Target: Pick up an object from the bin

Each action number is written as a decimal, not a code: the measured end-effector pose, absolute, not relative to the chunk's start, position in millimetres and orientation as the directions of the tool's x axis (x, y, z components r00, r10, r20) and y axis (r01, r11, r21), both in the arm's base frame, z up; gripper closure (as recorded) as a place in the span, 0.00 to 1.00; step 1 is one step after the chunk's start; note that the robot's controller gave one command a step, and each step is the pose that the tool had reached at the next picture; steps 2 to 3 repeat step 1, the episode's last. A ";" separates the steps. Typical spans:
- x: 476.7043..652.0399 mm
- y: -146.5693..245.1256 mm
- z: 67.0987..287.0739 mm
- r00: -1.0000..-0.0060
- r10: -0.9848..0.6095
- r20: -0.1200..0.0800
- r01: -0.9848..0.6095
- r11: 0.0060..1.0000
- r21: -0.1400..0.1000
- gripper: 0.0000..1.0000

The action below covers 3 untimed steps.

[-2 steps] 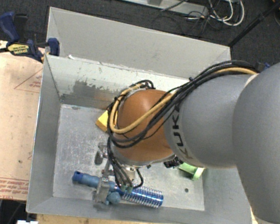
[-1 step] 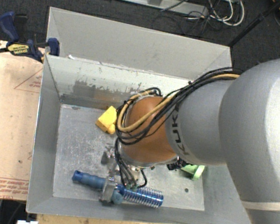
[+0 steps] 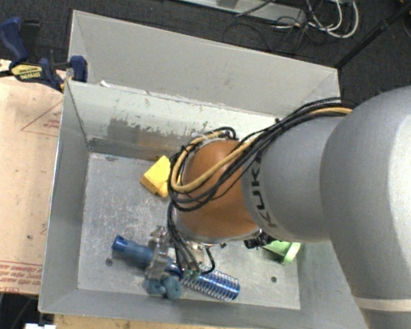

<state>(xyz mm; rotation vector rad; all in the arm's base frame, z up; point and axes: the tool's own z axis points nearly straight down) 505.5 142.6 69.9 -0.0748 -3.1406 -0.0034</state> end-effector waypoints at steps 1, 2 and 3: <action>520.4 154.0 254.2 -0.996 0.085 -0.009 0.085 0.996 0.005 1.00; 520.4 154.0 254.2 -0.996 0.085 -0.009 0.085 0.996 0.005 1.00; 520.4 154.0 254.2 -0.996 0.085 -0.009 0.085 0.996 0.005 1.00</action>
Offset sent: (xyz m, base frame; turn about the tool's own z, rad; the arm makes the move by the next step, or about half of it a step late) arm 0.0130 0.0102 0.1804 0.0400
